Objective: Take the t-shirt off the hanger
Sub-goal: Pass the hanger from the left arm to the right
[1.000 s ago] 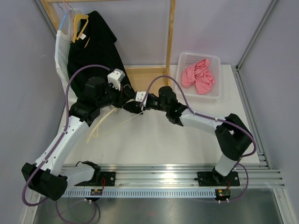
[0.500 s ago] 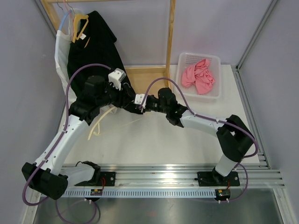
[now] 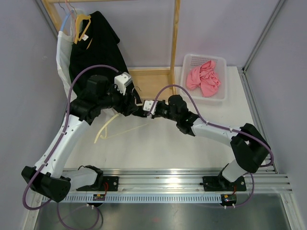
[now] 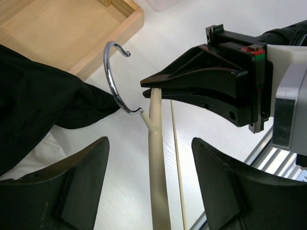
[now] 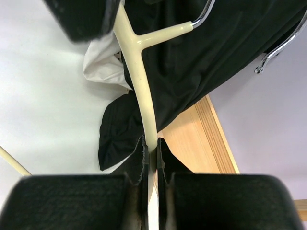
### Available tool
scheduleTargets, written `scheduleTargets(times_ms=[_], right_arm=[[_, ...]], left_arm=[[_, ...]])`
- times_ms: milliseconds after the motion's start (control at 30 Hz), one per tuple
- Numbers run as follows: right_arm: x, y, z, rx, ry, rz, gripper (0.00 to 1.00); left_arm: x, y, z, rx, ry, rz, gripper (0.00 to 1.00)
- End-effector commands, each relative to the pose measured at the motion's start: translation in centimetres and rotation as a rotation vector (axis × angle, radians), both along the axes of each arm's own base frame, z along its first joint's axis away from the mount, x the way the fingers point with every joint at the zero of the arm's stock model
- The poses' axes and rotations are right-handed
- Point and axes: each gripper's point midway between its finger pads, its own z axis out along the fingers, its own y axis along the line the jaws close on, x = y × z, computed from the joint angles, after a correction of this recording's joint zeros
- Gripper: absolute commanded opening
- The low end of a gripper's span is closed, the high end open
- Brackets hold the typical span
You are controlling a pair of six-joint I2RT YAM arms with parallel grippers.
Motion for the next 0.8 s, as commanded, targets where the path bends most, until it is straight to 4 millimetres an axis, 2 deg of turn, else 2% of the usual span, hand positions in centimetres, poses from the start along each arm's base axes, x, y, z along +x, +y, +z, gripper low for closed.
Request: scheduleTargets(times_ms=[0, 200, 300, 467, 767], right_arm=[[0.2, -1.0, 5.5, 0.102, -0.147, -0.034, 0.0], [0.0, -1.9, 5.5, 0.101, -0.171, -0.059, 0.0], [0.0, -2.1, 5.6, 0.103, -0.173, -0.066, 0.0], [0.1, -2.2, 5.4, 0.098, -0.171, -0.072, 0.0], [0.2, -2.0, 5.4, 0.094, -0.166, -0.071, 0.0]], left_arm=[[-0.7, -0.2, 0.8, 0.005, -0.004, -0.058, 0.68], [-1.7, -0.3, 0.2, 0.011, 0.038, -0.106, 0.65], [-1.7, -0.4, 0.0, 0.011, 0.048, -0.111, 0.6], [-1.7, -0.5, 0.0, 0.006, 0.05, -0.113, 0.46], [-1.2, 0.2, 1.1, -0.001, -0.03, -0.058, 0.38]])
